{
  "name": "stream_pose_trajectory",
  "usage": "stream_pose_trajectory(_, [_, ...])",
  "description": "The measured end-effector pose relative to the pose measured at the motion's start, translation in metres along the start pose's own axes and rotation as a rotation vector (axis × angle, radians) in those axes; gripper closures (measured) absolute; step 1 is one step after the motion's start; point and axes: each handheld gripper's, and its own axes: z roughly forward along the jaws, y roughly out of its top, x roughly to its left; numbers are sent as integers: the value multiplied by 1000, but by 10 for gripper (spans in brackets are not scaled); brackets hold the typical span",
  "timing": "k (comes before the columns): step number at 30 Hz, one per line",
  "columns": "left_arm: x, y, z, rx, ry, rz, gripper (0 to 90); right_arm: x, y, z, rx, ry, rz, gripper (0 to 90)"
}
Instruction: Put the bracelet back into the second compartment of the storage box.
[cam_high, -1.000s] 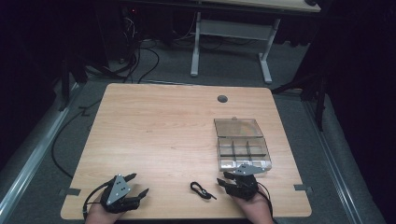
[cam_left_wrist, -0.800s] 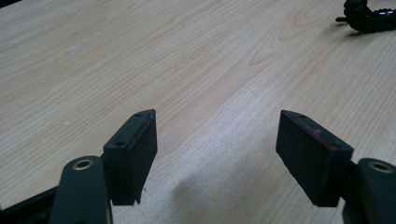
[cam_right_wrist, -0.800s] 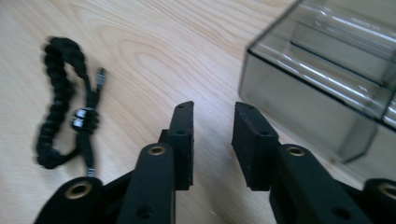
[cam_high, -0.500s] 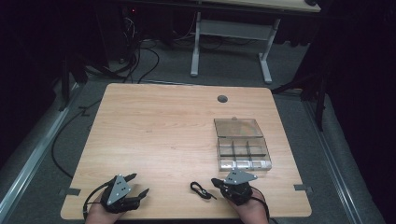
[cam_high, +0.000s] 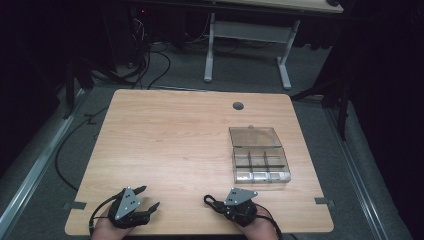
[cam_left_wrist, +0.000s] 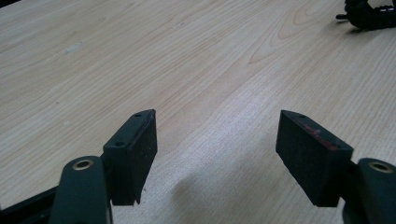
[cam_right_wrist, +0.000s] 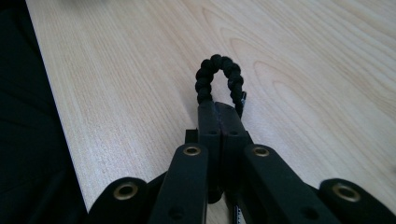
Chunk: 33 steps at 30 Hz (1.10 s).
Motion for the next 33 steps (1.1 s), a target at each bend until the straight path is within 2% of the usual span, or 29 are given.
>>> stream_pose_trajectory(4, [0, 0, 0, 1, 0, 1, 298, 2, 0, 5, 9, 19, -1, 900])
stream_pose_trajectory(12, [0, 0, 0, 0, 0, 2, 299, -1, -2, 4, 16, 16, 10, 900])
stream_pose_trajectory(21, [1, 0, -1, -9, -4, -12, 298, -15, -10, -4, 9, -18, 50, 900])
stream_pose_trajectory(33, [6, -2, -3, -37, -10, -62, 316, -41, -30, -28, -2, -94, 129, 900])
